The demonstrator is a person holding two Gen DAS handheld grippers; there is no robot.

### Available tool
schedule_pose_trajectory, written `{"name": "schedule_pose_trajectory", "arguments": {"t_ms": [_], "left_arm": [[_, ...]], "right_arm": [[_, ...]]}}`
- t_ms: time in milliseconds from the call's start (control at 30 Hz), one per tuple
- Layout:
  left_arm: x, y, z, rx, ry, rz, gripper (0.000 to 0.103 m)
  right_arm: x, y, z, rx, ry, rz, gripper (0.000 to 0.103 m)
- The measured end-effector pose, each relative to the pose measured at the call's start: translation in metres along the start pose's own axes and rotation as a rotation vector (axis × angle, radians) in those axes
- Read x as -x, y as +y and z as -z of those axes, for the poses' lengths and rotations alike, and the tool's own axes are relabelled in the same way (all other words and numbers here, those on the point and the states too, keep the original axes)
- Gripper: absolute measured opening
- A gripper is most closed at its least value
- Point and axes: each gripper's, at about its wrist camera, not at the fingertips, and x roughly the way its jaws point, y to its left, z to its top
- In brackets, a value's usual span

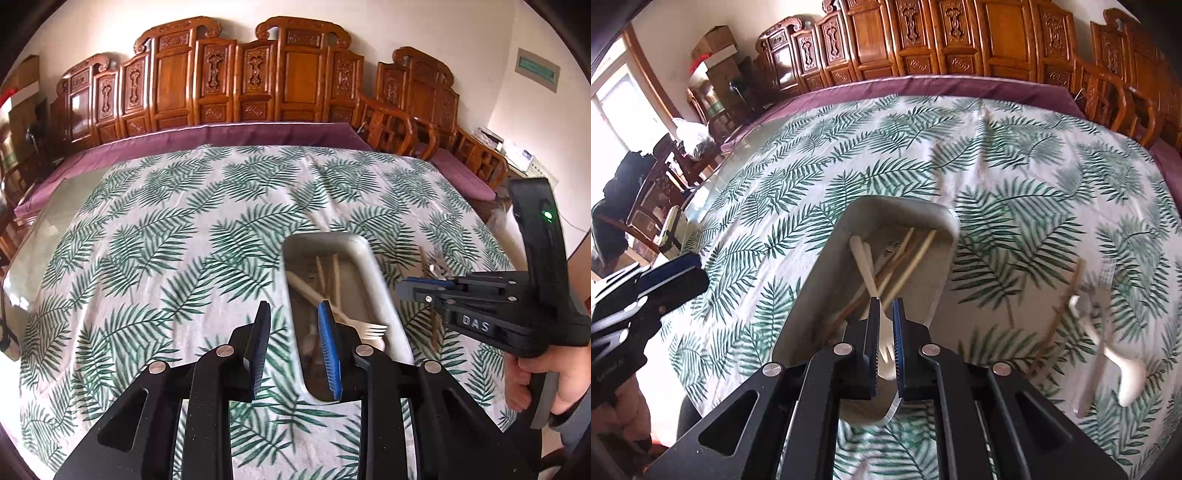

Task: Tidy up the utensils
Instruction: 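Grasp the metal spoon with the left tool while the right tool grasps the metal fork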

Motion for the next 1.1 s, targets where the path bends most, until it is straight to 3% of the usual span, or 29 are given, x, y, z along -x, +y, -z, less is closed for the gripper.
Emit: {"name": "schedule_pose_trajectory", "arguments": {"t_ms": [300,567,933,1100], "left_arm": [[-0.010,-0.047,-0.001,-0.037,0.006,0.062,0.026],[-0.026,-0.087,-0.001,-0.073,0.029,0.108,0.027],[-0.044,-0.114,-0.005,-0.111,0.049,0.126,0.029],[-0.056,-0.121,-0.005,-0.125,0.066,0.126,0.029]], "right_arm": [[0.051,-0.052,0.044,0.011,-0.020,0.088,0.009],[0.068,-0.104,0.065,-0.048,-0.025,0.145,0.014],[0.039,-0.141,0.072,-0.078,0.034,0.178,0.014],[0.012,-0.162,0.068,-0.087,0.078,0.191,0.022]]}}
